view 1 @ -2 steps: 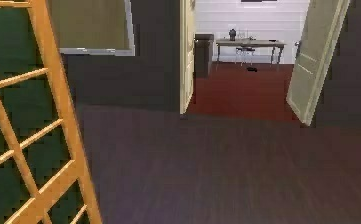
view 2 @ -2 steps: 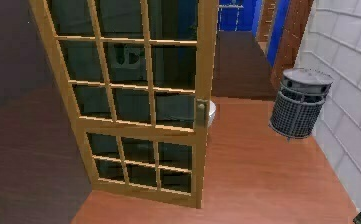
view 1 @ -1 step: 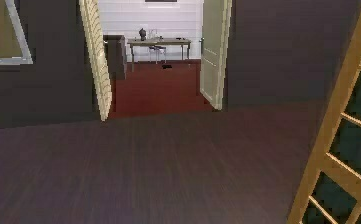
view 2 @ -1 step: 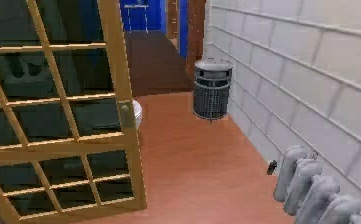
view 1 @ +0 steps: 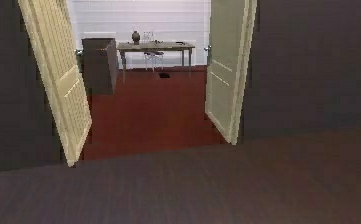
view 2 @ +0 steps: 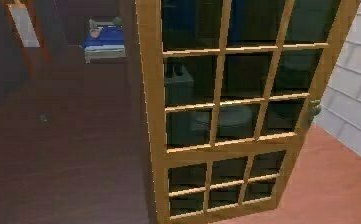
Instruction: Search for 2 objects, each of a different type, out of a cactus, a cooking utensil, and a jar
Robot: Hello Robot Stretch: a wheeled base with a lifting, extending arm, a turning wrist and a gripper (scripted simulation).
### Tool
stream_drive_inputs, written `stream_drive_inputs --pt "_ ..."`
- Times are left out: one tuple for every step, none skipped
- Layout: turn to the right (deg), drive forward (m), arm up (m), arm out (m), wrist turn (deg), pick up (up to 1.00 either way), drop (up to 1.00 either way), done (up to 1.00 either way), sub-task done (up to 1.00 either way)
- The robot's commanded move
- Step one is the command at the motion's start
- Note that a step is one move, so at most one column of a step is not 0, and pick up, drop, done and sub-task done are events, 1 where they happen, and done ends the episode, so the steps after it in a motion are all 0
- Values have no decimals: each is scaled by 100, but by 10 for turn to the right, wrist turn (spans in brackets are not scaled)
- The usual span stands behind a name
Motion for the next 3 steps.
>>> stream_drive_inputs --pt "0 100 0 0 0 0 0 0 0" --pt "0 100 0 0 0 0 0 0 0" --pt "30 0 0 0 0 0 0 0 0"
